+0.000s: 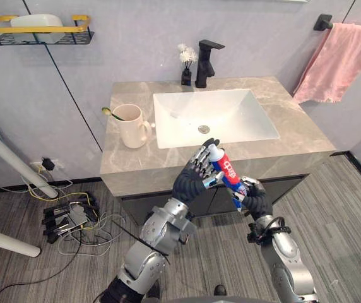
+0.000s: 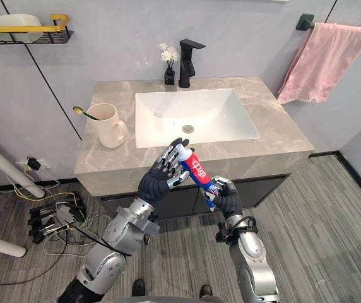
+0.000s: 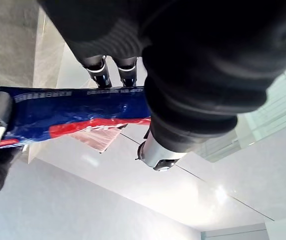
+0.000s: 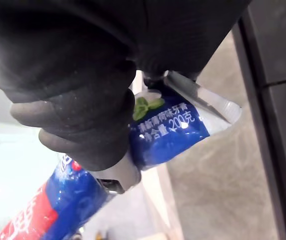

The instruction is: Organize washtable

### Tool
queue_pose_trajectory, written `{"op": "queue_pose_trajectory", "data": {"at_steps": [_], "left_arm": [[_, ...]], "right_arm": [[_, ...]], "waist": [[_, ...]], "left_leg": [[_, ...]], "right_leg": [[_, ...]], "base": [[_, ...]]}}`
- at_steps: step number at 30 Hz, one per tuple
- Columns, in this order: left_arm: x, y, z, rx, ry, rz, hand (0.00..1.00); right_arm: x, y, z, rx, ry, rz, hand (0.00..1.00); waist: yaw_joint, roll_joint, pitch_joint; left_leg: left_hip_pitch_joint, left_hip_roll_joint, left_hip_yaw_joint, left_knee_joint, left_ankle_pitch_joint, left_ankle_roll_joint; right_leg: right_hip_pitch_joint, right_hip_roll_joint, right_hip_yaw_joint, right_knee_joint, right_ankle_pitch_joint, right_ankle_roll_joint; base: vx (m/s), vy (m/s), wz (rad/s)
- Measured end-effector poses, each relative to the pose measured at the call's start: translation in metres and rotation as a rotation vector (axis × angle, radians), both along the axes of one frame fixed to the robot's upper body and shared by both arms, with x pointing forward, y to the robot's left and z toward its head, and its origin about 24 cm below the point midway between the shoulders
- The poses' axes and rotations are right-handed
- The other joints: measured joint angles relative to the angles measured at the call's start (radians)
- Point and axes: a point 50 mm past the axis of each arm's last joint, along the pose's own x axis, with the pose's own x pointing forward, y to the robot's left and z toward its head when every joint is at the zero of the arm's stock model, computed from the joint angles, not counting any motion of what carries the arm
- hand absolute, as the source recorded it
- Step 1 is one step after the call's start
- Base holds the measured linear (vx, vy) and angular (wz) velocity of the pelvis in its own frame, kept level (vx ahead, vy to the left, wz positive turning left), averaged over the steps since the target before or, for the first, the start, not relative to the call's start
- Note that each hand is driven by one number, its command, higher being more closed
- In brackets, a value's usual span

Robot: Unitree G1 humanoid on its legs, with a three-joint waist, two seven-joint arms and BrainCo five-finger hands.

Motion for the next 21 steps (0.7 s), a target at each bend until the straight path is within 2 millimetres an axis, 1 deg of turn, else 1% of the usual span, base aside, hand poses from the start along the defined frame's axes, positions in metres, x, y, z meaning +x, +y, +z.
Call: {"op": "queue_pose_trajectory", "data": {"at_steps": [5,9,12,21], "left_arm": [[0.003,-0.002,-0.001,-0.025,0.011,-0.011,0.0],[0.002,0.0,-0.009,0.004,0.033,-0.016,0.0],[0.003,0.002,-0.016,0.032,0.051,-0.011,0.0],[0.002,0.007,-0.019,0.061,0.052,-0.01,0.0]], "right_arm": [[0.006,0.007,0.008,-0.017,-0.037,0.043,1.0],[0.009,0.021,0.012,-0.01,-0.052,0.111,1.0],[0.009,0.028,0.013,-0.028,-0.055,0.158,1.0],[0.006,0.035,0.01,-0.039,-0.037,0.223,1.0]], "waist": [[-0.001,0.0,0.0],[0.0,0.0,0.0],[0.0,0.0,0.0],[-0.002,0.0,0.0]], "left_leg": [[-0.002,0.0,0.0,0.0,0.0,0.0],[-0.005,0.0,-0.001,0.0,0.0,0.0],[-0.007,0.0,-0.003,0.0,0.0,0.0],[-0.018,-0.001,-0.008,0.0,0.001,0.001]], "right_leg": [[-0.002,0.0,0.001,0.0,0.003,0.001],[-0.003,0.0,0.0,0.0,0.003,0.001],[-0.004,0.0,-0.001,0.0,0.003,0.001],[-0.018,0.0,-0.002,0.011,0.002,0.001]], "base": [[0.0,0.0,0.0],[0.0,0.0,0.0],[0.0,0.0,0.0],[0.0,0.0,0.0]]}}
